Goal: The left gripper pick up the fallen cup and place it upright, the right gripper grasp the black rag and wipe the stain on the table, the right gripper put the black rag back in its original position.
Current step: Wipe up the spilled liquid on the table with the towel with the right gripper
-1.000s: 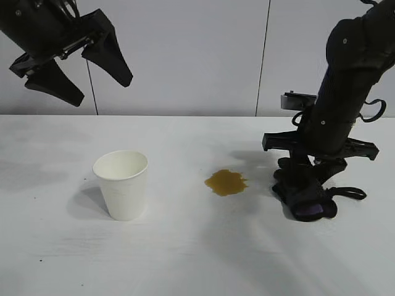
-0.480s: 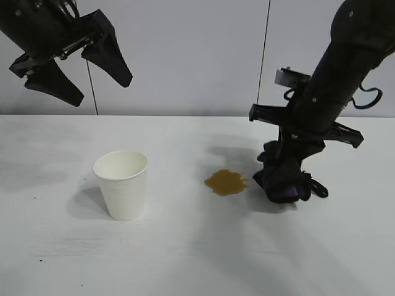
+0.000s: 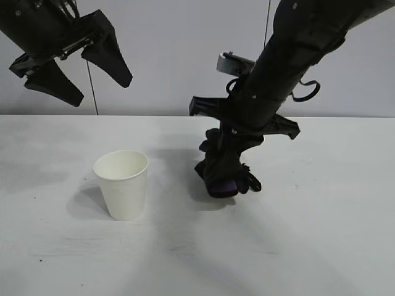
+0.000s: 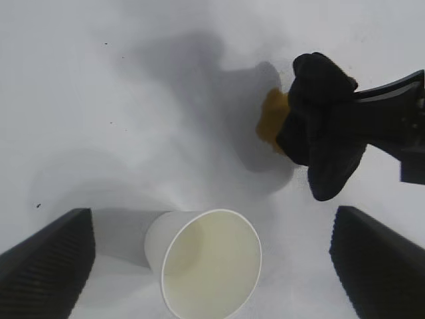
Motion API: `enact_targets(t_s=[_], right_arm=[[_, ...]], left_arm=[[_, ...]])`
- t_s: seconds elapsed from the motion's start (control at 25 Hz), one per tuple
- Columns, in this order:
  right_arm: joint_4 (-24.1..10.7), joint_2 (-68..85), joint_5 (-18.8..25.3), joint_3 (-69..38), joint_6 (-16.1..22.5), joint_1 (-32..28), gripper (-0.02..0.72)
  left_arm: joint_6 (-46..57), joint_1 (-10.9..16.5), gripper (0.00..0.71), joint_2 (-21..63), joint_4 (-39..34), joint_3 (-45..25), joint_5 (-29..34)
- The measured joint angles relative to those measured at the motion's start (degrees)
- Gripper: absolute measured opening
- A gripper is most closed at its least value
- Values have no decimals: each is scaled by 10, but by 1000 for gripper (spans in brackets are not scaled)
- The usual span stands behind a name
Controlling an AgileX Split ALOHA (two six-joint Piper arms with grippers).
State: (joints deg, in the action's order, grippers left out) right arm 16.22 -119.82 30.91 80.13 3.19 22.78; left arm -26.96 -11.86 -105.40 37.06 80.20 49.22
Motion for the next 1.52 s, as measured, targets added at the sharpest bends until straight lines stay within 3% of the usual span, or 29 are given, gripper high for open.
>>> enact_targets(t_s=[0.16,0.28,0.48,0.56,0.96,1.08,1.28,1.52], right_arm=[[-2,-41,-17,0,2,8,88],[-13,-45,-30,3,29,8,88],[-119,-45,-28,6,129,-8,88],[-150,-43,-17,7,152,-22,88],[-221,-26,40,5,147,-88,88],[-211,-24,49,3,134,-87,88],[-140,-22,60,2,85,-46,88],[-105,-16,36,0,79,35,88]], left_arm=[[0,0,694,0,-3,0,1],[0,0,694,0,-3,0,2],[0,0,694,0,-3,0,3],[0,0,694,0,-3,0,4],[0,0,694,0,-4,0,4],[0,0,694,0,-4,0,4],[0,0,694,0,-4,0,4],[0,0,694,0,-4,0,4]])
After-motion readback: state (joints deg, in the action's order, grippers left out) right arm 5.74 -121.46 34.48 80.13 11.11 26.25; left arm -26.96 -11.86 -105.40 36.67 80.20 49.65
